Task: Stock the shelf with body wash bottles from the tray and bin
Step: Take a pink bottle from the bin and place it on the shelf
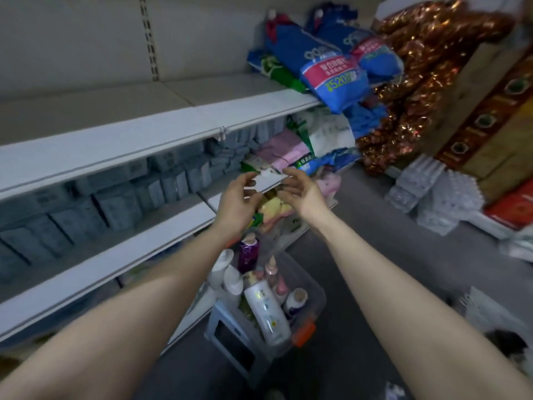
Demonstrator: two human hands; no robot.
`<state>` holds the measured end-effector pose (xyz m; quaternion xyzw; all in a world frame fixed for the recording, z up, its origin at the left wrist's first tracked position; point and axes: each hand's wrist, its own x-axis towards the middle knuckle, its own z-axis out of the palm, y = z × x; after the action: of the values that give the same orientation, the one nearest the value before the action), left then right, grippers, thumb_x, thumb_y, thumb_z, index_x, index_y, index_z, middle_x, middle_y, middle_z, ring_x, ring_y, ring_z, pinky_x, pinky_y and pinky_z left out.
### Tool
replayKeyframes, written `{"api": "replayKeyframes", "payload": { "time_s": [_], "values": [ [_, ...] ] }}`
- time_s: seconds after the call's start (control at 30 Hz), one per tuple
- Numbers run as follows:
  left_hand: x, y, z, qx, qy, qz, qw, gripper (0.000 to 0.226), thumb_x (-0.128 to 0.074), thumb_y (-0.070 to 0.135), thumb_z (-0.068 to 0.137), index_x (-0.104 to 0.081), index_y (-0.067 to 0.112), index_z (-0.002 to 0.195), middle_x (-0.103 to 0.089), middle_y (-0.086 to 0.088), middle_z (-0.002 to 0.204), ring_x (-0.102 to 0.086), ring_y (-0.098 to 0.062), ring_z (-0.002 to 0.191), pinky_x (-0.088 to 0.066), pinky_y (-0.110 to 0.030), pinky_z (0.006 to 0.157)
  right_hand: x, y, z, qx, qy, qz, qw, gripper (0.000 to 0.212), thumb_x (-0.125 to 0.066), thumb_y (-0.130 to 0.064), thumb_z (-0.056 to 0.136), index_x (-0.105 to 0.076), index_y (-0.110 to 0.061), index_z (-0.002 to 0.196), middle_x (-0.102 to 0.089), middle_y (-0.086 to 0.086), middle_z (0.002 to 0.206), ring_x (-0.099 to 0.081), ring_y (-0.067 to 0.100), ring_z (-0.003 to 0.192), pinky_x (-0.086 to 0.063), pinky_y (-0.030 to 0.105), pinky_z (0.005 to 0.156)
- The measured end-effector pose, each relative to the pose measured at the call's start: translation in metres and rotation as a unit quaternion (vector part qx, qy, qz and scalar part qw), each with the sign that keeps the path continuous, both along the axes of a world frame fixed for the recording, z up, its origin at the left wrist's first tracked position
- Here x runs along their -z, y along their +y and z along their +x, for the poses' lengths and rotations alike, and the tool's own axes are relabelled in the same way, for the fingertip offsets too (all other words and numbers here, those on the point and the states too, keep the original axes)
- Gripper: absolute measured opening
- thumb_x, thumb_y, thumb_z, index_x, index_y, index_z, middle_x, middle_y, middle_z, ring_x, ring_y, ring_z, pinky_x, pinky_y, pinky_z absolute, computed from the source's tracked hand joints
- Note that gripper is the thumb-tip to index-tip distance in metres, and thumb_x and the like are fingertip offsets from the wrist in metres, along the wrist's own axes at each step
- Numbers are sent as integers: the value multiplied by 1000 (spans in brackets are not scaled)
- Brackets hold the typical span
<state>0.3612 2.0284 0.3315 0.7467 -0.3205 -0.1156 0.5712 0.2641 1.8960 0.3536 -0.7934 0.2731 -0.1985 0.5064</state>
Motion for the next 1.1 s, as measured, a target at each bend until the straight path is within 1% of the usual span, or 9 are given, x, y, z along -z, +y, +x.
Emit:
{"api": "replayKeyframes", "payload": {
  "time_s": [0.07,0.2,0.3,0.5,0.6,0.7,0.9,1.03,1.1],
  "values": [
    [18,-19,-13,21,14,31,999,44,-61,8,92,-51,13,134,-60,-8,123,-61,-18,102,-51,-33,91,22,-21,-16,14,23,16,1000,53,-67,10,86,-49,-3,135,-55,15,111,-57,26,99,-52,33,89],
    [55,-53,-34,48,30,86,995,45,-65,12,90,-52,10,133,-62,-5,119,-60,-16,105,-47,-28,95,60,-60,-42,12,81,53,995,51,-54,20,89,-43,7,137,-52,10,95,-52,14,79,-50,9,61],
    [83,-68,-43,38,41,138,989,45,-64,11,91,-52,10,134,-62,-5,118,-61,-16,102,-45,-24,90,89,-82,-49,-16,106,122,987,52,-56,15,91,-43,3,139,-56,-2,94,-55,8,84,-49,10,72],
    [142,-74,-49,-1,53,220,974,43,-64,3,86,-57,9,128,-66,-13,115,-64,-28,103,-52,-39,91,155,-113,-53,-62,176,144,972,58,-70,-3,89,-45,-6,141,-59,19,126,-60,23,109,-52,27,93],
    [171,-69,-49,-10,77,261,962,40,-64,0,84,-60,8,123,-64,-10,109,-62,-21,91,-47,-20,80,186,-110,-49,-75,217,134,964,58,-77,-17,83,-52,-6,134,-63,14,120,-62,29,113,-49,47,101],
    [203,-69,-37,7,82,285,955,44,-71,4,79,-61,10,122,-63,-5,104,-62,-24,93,-40,-19,76,220,-106,-37,-87,264,129,952,69,-75,-38,75,-54,-9,134,-63,12,129,-60,28,120,-46,42,104],
    [267,-82,-14,58,70,337,937,44,-68,8,83,-59,12,126,-66,-10,115,-64,-26,102,-40,-20,79,281,-103,-21,-60,312,168,933,51,-71,-18,91,-53,-16,138,-60,-2,126,-58,17,119,-43,27,95],
    [298,-96,-3,84,58,367,925,50,-62,8,85,-55,15,134,-61,-6,131,-60,-24,115,-40,-21,90,314,-94,-5,-32,320,160,933,54,-73,-22,88,-51,-15,137,-59,6,131,-57,26,123,-44,41,106],
    [305,-103,0,98,52,374,921,50,-60,10,87,-53,14,137,-59,-9,134,-58,-27,119,-42,-26,94,320,-95,3,-41,330,151,931,57,-72,-26,89,-48,-13,140,-56,9,135,-55,27,125,-41,37,106]
  ]
}}
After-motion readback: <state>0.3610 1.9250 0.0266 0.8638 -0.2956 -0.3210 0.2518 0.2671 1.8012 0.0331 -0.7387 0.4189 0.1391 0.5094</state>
